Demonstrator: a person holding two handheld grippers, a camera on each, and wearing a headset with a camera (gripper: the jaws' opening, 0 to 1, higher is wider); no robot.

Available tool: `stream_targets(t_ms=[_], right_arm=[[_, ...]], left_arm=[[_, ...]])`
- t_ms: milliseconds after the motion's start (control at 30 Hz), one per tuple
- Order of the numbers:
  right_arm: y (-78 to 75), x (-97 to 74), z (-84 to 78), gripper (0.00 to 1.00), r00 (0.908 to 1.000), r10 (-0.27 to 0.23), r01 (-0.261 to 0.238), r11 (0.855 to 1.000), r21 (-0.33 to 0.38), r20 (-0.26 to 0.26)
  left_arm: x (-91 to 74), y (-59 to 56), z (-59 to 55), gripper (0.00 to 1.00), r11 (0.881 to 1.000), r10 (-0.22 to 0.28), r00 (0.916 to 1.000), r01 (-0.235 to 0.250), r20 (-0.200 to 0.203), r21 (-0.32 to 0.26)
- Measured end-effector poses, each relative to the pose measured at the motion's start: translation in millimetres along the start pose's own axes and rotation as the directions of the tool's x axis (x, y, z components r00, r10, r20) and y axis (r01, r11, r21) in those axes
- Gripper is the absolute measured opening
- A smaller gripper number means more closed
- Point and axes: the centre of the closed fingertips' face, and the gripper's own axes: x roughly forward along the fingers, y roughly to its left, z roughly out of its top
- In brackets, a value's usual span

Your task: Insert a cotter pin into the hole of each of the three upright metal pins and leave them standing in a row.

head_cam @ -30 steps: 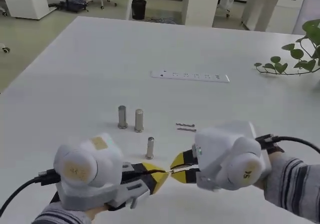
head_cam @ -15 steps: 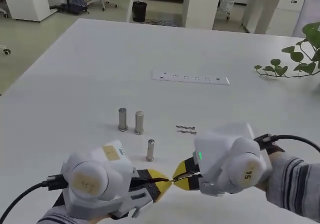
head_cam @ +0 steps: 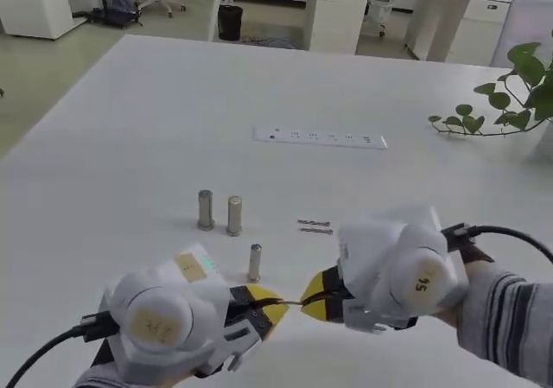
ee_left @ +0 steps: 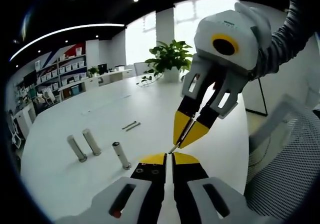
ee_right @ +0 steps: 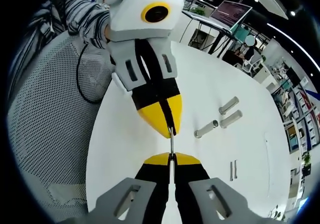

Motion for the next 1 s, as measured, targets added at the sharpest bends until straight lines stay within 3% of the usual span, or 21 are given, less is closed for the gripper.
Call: stream_targets(t_ms=[133, 233, 400, 600, 767, 1000], right_arm=[[-13.1, -4.1, -4.3, 0.00, 0.9972, -0.065, 0.068, 0.995, 0.075, -0.036], [-20.5, -6.2, -5.9, 0.00, 0.9939, -0.096, 0.102, 0.987, 0.126, -0.054], [-29.6, -9.6, -6.0, 0.00, 0.9882, -0.129, 0.141, 0.978, 0.156, -0.083], [-37.1, -6.5, -7.8, 0.00, 0.9836, -0.143, 0.159, 0.976, 0.152, -0.110], [-46.4, -0.9, -10.7, 0.00, 0.9789, -0.157, 0.172, 0.979, 0.111, -0.131], [-62.6, 11.0, -13.7, 0.00, 0.9749, -0.167, 0.183, 0.977, 0.108, -0.147]], left_arm=[[-0.4, 6.6, 0.1, 0.09, 0.999, 0.035, 0.9994, -0.035, 0.007, -0.030], [-1.2, 12.7, -2.2, 0.11, 0.997, 0.072, 0.9974, -0.072, -0.002, -0.020], [-3.7, 26.4, -2.2, 0.18, 0.989, 0.132, 0.9909, -0.130, 0.024, -0.072], [-7.6, 46.8, -4.8, 0.23, 0.974, 0.201, 0.9794, -0.198, 0.018, -0.114], [-7.7, 55.4, -6.0, 0.25, 0.970, 0.215, 0.9766, -0.214, 0.001, -0.113], [1.5, 70.3, -9.2, 0.26, 0.966, 0.231, 0.9727, -0.232, -0.021, -0.117]])
